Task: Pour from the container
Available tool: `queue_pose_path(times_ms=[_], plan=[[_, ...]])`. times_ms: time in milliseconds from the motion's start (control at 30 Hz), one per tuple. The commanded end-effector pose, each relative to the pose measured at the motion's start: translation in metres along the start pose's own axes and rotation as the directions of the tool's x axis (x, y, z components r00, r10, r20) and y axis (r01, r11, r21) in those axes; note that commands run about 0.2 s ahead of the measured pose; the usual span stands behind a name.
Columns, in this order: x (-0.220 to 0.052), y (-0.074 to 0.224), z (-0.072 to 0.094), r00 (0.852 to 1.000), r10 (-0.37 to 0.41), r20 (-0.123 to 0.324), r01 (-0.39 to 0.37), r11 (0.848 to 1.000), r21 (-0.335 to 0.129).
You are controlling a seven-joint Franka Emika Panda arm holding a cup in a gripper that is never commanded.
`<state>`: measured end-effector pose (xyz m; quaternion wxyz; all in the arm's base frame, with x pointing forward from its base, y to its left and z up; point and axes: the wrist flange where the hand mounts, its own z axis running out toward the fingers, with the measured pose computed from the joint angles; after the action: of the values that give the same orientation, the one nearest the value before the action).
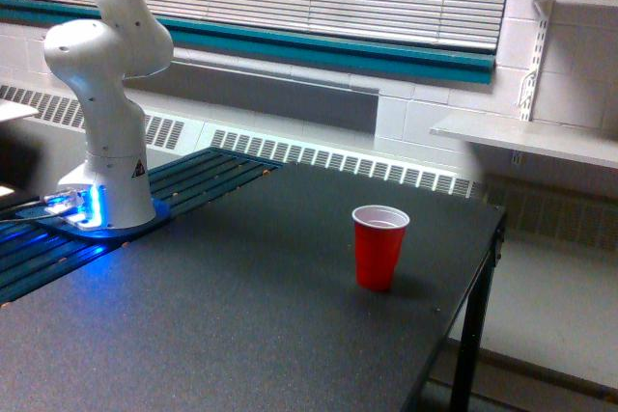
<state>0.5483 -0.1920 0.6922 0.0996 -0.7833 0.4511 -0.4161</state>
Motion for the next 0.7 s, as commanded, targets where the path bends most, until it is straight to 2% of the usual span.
queue_pose_path(times_ms=[33, 367, 567, 633, 700], plan=[[-0.002, 0.002, 0.003, 1.000, -0.001, 0.004, 0.001, 1.000, -0.010], [-0.015, -0.011, 0.001, 0.998, -0.060, -0.009, 0.060, 0.998, -0.016], [-0.040, -0.026, 0.007, 0.992, -0.126, 0.000, 0.126, 0.992, 0.001], [-0.051, -0.028, 0.011, 0.987, -0.159, 0.008, 0.159, 0.987, -0.008], [-0.063, -0.031, 0.014, 0.987, -0.163, 0.014, 0.163, 0.987, 0.009]])
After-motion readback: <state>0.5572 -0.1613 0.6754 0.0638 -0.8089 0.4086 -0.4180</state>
